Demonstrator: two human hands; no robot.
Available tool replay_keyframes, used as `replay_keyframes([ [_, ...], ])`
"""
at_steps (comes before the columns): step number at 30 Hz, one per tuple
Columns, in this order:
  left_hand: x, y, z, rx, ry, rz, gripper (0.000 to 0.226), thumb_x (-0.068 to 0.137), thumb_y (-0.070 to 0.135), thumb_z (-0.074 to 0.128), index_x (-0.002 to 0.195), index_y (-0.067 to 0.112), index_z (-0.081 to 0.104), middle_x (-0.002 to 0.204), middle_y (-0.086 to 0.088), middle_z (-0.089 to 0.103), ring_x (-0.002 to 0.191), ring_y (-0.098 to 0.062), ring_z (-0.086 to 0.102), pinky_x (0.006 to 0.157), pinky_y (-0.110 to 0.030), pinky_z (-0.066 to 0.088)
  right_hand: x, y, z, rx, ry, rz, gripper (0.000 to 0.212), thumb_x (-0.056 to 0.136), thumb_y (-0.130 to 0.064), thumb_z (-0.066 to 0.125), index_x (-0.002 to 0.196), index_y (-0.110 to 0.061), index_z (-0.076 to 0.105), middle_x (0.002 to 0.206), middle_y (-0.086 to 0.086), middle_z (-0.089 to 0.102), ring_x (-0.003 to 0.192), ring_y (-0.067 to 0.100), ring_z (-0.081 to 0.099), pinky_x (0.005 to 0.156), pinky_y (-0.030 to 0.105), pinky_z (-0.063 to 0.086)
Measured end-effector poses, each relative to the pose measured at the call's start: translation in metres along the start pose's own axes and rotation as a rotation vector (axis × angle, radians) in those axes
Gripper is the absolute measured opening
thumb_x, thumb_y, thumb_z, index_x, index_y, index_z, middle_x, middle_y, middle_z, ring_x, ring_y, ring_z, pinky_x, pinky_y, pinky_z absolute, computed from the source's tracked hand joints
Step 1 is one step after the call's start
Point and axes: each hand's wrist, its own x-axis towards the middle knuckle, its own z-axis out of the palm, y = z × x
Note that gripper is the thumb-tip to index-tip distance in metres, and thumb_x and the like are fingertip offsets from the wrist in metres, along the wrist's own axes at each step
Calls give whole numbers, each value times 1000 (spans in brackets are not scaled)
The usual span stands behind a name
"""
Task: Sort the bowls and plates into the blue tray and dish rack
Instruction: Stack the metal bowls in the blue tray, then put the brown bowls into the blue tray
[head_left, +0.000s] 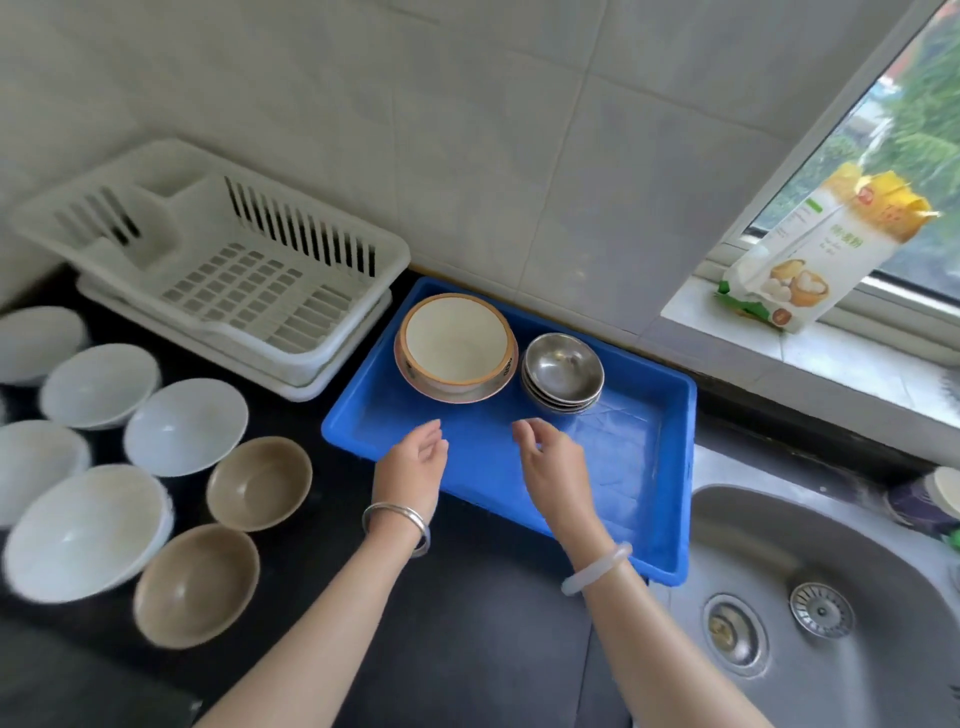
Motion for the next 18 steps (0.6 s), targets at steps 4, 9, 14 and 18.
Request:
replay_keyframes([
  [4, -38, -38, -51, -1, 125, -32, 36, 91, 9, 52, 127, 11, 54, 130, -7, 59, 119, -17, 55, 99, -23, 39, -32, -15, 55, 21, -190, -28, 33, 93, -27, 43, 91, -1, 63, 91, 20, 68, 87, 37, 60, 79, 43, 50],
  [9, -68, -89, -100, 181, 396, -64, 36, 86, 7, 58, 123, 9, 58, 128, -11, 59, 118, -26, 54, 101, -33, 40, -54, -29, 123, -19, -425, -23, 30, 95, -30, 44, 103, -12, 67, 97, 6, 69, 84, 22, 63, 83, 38, 52],
  [14, -82, -130, -135, 201, 580, -149, 44, 82, 2, 61, 125, 9, 55, 143, -8, 43, 133, -23, 40, 105, -31, 34, -54, -46, 176, -110, -520, -21, 40, 96, -32, 47, 131, -14, 54, 109, 5, 65, 95, 19, 63, 87, 34, 51],
  [18, -85, -154, -148, 143, 649, -198, 50, 81, -2, 61, 128, 10, 52, 145, -8, 39, 133, -23, 40, 105, -29, 32, -48, -60, 201, -94, -510, 33, 31, 95, -28, 51, 121, -13, 58, 86, -2, 60, 83, 18, 63, 84, 38, 56],
])
